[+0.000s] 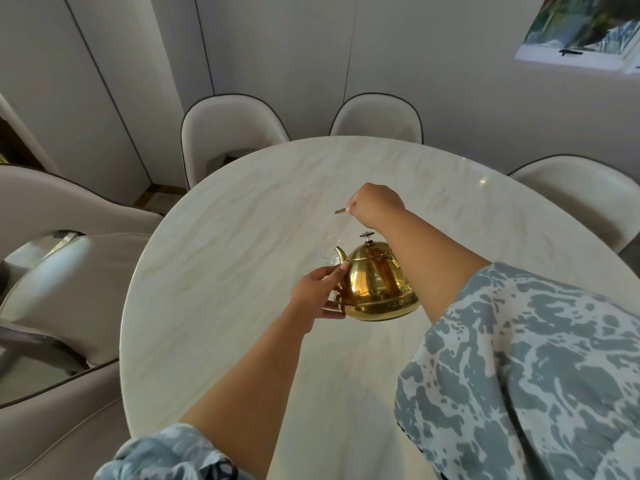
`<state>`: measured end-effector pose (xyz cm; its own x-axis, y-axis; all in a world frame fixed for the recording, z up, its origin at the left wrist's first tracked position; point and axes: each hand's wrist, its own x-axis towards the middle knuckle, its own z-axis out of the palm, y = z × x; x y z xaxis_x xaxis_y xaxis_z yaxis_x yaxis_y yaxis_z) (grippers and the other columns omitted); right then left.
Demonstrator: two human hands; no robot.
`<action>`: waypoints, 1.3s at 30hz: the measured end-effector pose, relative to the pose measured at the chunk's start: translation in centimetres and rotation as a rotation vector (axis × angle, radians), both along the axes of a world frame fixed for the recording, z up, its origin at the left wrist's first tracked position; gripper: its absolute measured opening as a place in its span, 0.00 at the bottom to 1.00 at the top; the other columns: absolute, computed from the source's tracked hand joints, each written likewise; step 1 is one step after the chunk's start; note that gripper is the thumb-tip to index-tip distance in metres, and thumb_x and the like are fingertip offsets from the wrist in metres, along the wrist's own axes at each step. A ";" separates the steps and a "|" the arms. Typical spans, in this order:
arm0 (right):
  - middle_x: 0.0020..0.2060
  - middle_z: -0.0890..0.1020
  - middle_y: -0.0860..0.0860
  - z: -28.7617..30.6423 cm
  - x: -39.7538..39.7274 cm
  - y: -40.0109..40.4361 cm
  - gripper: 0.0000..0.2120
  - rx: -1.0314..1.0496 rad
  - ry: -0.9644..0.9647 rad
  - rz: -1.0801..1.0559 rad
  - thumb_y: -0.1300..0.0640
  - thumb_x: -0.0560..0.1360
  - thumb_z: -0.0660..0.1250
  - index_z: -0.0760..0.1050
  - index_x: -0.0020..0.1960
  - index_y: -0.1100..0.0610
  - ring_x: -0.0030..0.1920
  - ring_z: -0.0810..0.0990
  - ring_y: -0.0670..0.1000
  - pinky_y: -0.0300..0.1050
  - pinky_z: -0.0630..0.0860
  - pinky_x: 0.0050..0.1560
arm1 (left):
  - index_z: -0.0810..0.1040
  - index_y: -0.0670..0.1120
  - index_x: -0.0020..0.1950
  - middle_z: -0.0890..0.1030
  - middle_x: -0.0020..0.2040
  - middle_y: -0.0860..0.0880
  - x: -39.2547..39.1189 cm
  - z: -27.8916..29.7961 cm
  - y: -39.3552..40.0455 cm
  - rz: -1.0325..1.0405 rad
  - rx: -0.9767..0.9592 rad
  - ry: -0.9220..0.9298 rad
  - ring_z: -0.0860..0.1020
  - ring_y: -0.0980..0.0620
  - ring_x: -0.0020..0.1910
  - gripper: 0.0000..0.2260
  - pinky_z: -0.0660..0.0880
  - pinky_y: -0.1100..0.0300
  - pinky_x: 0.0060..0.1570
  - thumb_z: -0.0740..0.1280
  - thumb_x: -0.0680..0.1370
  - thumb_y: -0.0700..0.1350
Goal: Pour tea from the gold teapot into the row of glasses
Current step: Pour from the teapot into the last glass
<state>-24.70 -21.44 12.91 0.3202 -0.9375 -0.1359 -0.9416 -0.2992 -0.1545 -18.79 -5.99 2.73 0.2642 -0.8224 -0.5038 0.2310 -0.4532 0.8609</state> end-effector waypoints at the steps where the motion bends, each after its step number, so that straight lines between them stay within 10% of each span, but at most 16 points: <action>1: 0.37 0.77 0.53 0.1 0.0 0.0 0.10 -0.006 0.003 -0.014 0.56 0.80 0.62 0.80 0.51 0.60 0.29 0.69 0.50 0.40 0.62 0.27 | 0.79 0.49 0.66 0.79 0.60 0.44 -0.1 0.0 0.0 0.000 0.001 0.000 0.84 0.43 0.42 0.22 0.84 0.52 0.34 0.69 0.76 0.58; 39: 0.31 0.72 0.53 1.5 0.7 0.3 0.16 -0.046 0.001 -0.047 0.60 0.79 0.63 0.67 0.33 0.59 0.29 0.68 0.51 0.41 0.67 0.33 | 0.79 0.50 0.66 0.80 0.58 0.43 0.2 0.6 -0.4 -0.011 -0.013 0.010 0.85 0.44 0.42 0.21 0.84 0.52 0.36 0.68 0.76 0.59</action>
